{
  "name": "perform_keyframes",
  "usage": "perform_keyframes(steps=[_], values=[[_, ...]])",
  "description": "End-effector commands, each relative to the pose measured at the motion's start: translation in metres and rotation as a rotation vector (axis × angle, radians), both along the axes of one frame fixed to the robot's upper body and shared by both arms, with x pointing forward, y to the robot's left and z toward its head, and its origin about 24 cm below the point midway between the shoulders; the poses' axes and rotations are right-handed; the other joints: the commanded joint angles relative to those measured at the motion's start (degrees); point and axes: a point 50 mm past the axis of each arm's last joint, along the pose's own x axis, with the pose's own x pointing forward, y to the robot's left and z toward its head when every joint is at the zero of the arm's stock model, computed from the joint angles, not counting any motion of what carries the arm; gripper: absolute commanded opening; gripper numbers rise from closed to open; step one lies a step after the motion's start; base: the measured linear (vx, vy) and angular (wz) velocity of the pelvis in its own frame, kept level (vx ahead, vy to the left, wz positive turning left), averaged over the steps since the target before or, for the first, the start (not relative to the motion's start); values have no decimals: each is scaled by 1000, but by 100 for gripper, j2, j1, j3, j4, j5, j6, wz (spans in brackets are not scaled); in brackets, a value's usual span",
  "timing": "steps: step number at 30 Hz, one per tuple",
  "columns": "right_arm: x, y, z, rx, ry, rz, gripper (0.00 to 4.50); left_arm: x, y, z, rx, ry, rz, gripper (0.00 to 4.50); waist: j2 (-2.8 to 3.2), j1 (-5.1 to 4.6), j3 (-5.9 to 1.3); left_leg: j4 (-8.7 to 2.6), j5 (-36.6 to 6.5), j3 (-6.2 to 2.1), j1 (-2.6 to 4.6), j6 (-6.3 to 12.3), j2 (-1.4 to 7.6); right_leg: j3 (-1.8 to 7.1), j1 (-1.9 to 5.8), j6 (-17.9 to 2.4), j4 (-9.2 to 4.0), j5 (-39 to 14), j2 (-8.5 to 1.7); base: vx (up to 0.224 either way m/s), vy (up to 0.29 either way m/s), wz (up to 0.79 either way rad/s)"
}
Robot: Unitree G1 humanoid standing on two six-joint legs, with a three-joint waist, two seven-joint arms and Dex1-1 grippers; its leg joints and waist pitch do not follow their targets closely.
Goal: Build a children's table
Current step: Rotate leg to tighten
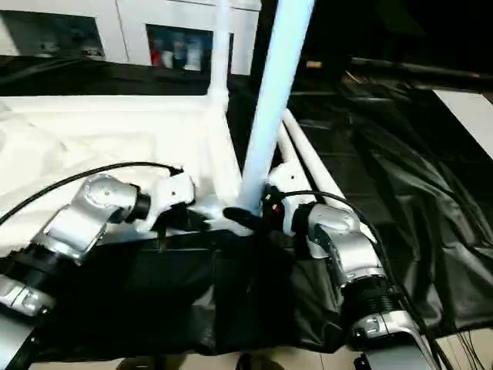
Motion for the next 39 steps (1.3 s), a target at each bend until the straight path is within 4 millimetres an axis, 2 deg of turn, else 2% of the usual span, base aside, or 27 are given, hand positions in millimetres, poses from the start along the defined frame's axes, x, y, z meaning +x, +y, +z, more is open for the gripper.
perform_keyframes(steps=[1, 5, 9, 14, 17, 19, 21, 23, 25, 26, 29, 30, 31, 32, 33, 34, 35, 36, 37, 38, 39], values=[[-3, -3, -5, -22, 22, 20, 363, -8, -9, -4, -49, 32, -63, 0, 42, -5, -413, -332, -895, -101, 84, 303, 264, 315, 320, -1263, -331, -1002, -424, 0, 0, 0], [-5, -4, -5, -29, 25, 30, 335, -8, -8, -4, -48, 36, -63, 0, 30, 5, -433, -308, -664, -94, 72, 405, 253, 316, 337, -1307, -291, -694, -420, 0, 0, 0], [-6, -6, -7, -24, 38, 27, 295, -9, -7, -4, -47, 38, -64, 0, 34, 0, -429, -306, -668, -94, 74, 435, 252, 309, 337, -1333, -291, -690, -414, 0, 0, 0], [-5, -6, -8, 1, 46, 2, 275, -9, -7, -4, -51, 40, -64, 0, 36, 3, -422, -308, -766, -100, 77, 376, 253, 311, 332, -1284, -308, -884, -421, 0, 0, 0], [-4, -6, -9, 21, 52, -21, 272, -9, -7, -5, -52, 46, -62, 0, 30, 2, -424, -302, -697, -97, 75, 401, 248, 312, 334, -1303, -291, -759, -413, 0, 0, 0], [-1, -8, -14, 38, 77, -110, 272, -8, -8, -6, -63, 55, -29, 0, 25, -5, -414, -304, -700, -96, 68, 411, 246, 313, 332, -1307, -295, -783, -417, 0, 0, 0], [7, -10, -22, 34, 105, -250, 272, -3, -10, -9, -65, 53, 26, 0, 26, -28, -411, -310, -740, -102, 61, 353, 247, 311, 324, -1291, -301, -916, -422, 0, 0, 0], [12, -10, -29, 14, 123, -370, 271, 3, -13, -10, -64, 33, 92, 0, 35, -88, -371, -337, -1089, -119, 72, 160, 235, 307, 297, -1164, -382, -1588, -428, 0, 0, 0], [16, -8, -36, 5, 146, -461, 270, 8, -18, -12, -71, 30, 159, 0, 50, -116, -356, -339, -1298, -120, 107, 72, 236, 313, 263, -1086, -432, -1954, -439, 0, 0, 0], [18, -4, -40, -7, 160, -527, 270, 13, -21, -14, -70, 31, 228, 0, 47, -133, -364, -347, -1439, -152, 87, -17, 231, 308, 288, -948, -452, -2303, -455, 0, 0, 0], [26, 7, -44, -24, 184, -671, 270, 22, -30, -18, -59, 19, 346, 0, 52, -175, -345, -358, -1607, -157, 117, -68, 218, 306, 228, -831, -496, -2567, -437, 0, 0, 0], [28, 11, -45, -24, 198, -724, 270, 25, -33, -18, -51, 8, 382, 0, 45, -173, -352, -357, -1635, -169, 118, -76, 213, 297, 243, -784, -502, -2638, -439, 0, 0, 0], [31, 19, -45, -15, 222, -775, 270, 28, -38, -18, -43, -10, 417, 0, 38, -181, -353, -349, -1643, -152, 125, -58, 208, 312, 214, -739, -510, -2618, -438, 0, 0, 0], [34, 25, -44, -7, 234, -805, 270, 31, -42, -19, -38, -22, 441, 0, 11, -191, -352, -355, -1703, -166, 131, -54, 199, 291, 215, -690, -517, -2713, -424, 0, 0, 0], [36, 31, -42, -6, 225, -812, 270, 32, -45, -18, -36, -30, 448, 0, 18, -188, -350, -349, -1754, -161, 137, -43, 194, 289, 201, -659, -530, -2786, -429, 0, 0, 0], [36, 31, -42, -6, 225, -812, 270, 32, -45, -18, -36, -30, 448, 0, 28, -179, -357, -351, -1755, -167, 136, -25, 200, 292, 203, -606, -536, -2749, -437, 0, 0, 0], [37, 35, -40, -9, 211, -810, 270, 33, -47, -18, -34, -36, 451, 0, 23, -173, -367, -358, -1665, -167, 103, 18, 204, 291, 230, -598, -517, -2557, -433, 0, 0, 0], [38, 42, -36, 6, 192, -770, 270, 33, -49, -18, -27, -49, 446, 0, -9, -178, -372, -357, -1617, -153, 100, 69, 207, 294, 216, -617, -507, -2399, -422, 0, 0, 0], [38, 42, -36, 6, 192, -770, 270, 33, -49, -18, -27, -49, 446, 0, -9, -178, -372, -357, -1617, -153, 100, 69, 207, 294, 216, -617, -507, -2399, -422, 0, 0, 0], [38, 51, -31, 88, 197, -687, 326, 33, -49, -18, -22, -52, 435, 0, -4, -169, -378, -358, -1538, -149, 75, 137, 211, 299, 242, -686, -478, -2163, -426, 0, 0, 0], [38, 53, -28, 125, 198, -657, 340, 33, -48, -18, -20, -53, 425, 0, 1, -154, -375, -358, -1512, -146, 83, 172, 217, 302, 244, -720, -472, -2080, -428, 0, 0, 0]])
